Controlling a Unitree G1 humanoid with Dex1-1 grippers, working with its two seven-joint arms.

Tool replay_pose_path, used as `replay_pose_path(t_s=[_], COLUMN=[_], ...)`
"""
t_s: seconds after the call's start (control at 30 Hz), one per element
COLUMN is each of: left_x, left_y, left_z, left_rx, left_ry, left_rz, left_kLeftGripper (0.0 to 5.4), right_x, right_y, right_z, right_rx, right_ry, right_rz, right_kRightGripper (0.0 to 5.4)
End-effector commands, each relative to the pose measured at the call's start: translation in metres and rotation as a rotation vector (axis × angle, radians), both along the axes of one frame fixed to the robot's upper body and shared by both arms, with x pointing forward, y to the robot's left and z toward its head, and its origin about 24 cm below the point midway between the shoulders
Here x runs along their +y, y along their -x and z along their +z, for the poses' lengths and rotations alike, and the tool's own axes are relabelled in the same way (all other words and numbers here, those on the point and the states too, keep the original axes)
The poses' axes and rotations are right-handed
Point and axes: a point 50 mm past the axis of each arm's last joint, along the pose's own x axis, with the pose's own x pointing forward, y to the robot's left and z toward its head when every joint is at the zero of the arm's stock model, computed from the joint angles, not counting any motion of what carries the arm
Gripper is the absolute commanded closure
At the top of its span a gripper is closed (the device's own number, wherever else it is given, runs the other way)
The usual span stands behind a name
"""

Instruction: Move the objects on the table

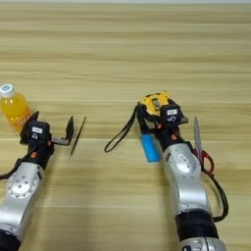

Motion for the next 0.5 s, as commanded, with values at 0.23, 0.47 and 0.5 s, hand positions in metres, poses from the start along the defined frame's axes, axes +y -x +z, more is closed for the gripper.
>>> replay_pose_path(t_s=[0.23,0.47,0.5], left_x=[0.000,0.000,0.000], left_y=[0.000,0.000,0.000], left_z=[0.000,0.001,0.001], left_rx=[0.009,0.006,0.006], left_ry=[-0.005,-0.003,-0.003], left_rz=[-0.001,-0.002,-0.002], left_kLeftGripper=[0.00,0.00,0.00], right_x=[-0.017,-0.019,-0.020], right_y=[-0.008,-0.008,-0.009], right_z=[-0.011,-0.022,-0.022], right_rx=[0.104,0.174,0.179], right_ry=[0.030,0.039,0.033], right_rz=[-0.099,-0.115,-0.118], right_kRightGripper=[0.88,0.88,0.88])
